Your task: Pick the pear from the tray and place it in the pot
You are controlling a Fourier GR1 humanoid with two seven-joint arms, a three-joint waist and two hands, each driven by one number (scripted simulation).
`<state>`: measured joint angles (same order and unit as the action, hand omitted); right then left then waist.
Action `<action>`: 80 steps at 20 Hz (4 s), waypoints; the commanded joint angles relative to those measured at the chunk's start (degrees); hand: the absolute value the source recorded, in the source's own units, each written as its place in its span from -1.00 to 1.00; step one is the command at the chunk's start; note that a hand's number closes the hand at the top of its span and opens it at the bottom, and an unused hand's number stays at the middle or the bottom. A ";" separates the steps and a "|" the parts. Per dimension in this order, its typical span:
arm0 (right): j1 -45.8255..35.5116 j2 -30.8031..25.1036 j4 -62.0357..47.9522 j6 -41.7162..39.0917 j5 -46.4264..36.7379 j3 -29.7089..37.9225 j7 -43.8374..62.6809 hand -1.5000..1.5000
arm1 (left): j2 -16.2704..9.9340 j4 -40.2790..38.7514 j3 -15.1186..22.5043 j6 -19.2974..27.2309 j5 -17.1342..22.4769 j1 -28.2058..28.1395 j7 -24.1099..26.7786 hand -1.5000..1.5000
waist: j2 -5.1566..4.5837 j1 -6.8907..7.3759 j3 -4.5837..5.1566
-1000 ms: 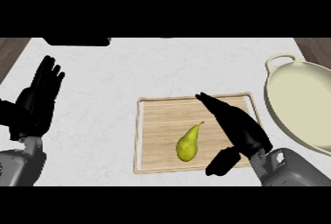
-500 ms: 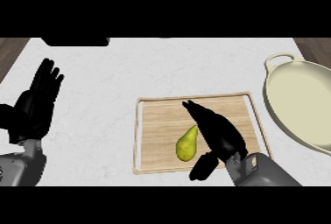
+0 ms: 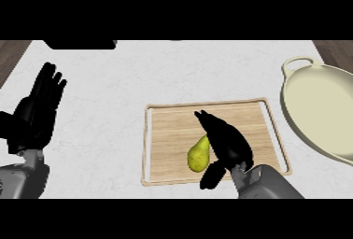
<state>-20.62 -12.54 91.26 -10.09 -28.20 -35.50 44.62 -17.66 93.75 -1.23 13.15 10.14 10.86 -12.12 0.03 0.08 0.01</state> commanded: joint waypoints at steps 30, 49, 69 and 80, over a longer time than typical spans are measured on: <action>6.79 11.35 -12.18 -0.41 -22.56 4.14 -19.79 1.00 | 5.90 -6.21 -4.64 -4.48 -5.73 3.51 2.25 0.00 | -0.02 -0.42 0.01; 44.06 -12.69 47.01 13.82 -16.00 11.75 -32.49 1.00 | 4.14 2.73 -6.01 -6.04 -3.81 -3.90 -1.34 0.00 | 0.54 -2.11 -0.09; 26.29 -15.63 23.14 6.63 17.99 53.71 -39.68 1.00 | 4.77 -0.77 -5.94 -5.92 -5.29 0.96 -1.40 0.00 | -0.15 -0.04 -0.04; 13.47 -21.14 0.57 18.73 -5.14 52.46 -47.08 1.00 | 5.61 -0.59 -5.36 -8.21 -4.25 -0.15 1.45 0.00 | -0.62 1.81 0.01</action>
<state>-2.87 -32.20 98.36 2.78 -23.73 18.34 -1.50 -11.50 94.62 -5.74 7.19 4.55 11.67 -13.69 -0.40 1.15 -0.04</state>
